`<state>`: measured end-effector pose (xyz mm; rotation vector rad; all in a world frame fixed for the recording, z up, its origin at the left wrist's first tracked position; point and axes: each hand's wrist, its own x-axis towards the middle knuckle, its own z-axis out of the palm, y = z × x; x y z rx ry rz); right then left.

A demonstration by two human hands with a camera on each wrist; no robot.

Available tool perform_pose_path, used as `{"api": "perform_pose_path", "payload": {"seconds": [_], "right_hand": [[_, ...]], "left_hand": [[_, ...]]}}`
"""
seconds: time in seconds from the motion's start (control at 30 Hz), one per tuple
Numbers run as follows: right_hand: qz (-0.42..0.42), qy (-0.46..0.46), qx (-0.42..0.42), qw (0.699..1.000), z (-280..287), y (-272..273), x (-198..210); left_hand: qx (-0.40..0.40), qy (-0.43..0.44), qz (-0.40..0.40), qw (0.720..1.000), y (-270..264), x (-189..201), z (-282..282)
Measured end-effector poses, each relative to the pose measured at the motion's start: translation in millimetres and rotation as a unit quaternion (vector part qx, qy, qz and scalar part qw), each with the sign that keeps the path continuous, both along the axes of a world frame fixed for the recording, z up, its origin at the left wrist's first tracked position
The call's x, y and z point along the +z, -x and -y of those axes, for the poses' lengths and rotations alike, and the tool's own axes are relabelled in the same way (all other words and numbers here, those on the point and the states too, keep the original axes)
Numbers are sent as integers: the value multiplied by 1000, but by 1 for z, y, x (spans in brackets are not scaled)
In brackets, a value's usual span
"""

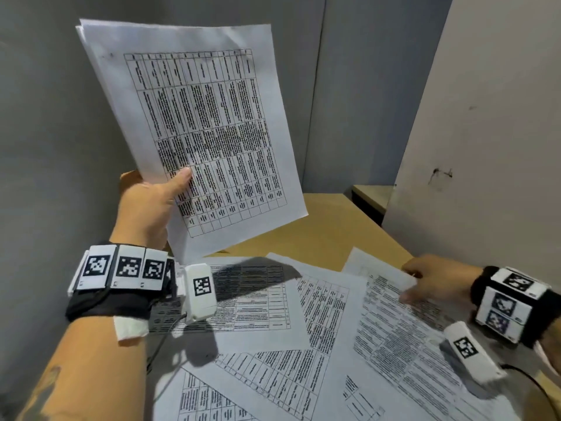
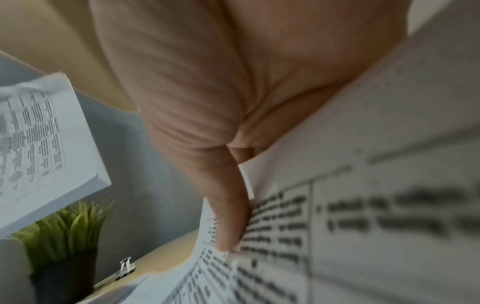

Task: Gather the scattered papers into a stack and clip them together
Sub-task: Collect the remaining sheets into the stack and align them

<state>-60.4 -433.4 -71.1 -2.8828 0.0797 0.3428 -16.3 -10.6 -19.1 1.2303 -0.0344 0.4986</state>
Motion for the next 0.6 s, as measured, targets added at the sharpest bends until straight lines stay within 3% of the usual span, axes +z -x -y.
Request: {"api": "perform_pose_path", "payload": {"seconds": [0.13,0.23,0.33,0.4,0.5,0.6], "right_hand": [[203,22,-70,976,25,1,41],[308,-129,-96,938,40,-4,72],[266,-328,-48,905,23,-8,90],[209,-339,27,917,-8,-10,95],[118,-204,136,962,-65,-21,94],[38,-82,187,978,-116,-52,75]], "left_hand": [[6,0,-9,1000,2,3,-9],[15,-7,-9,1000,0,1,-20],[52,4,-1,999,2,5,-24],[71,22,8,997,2,7,-29],[88,47,19,995,8,12,-37],[95,53,35,993,14,18,-41]]}}
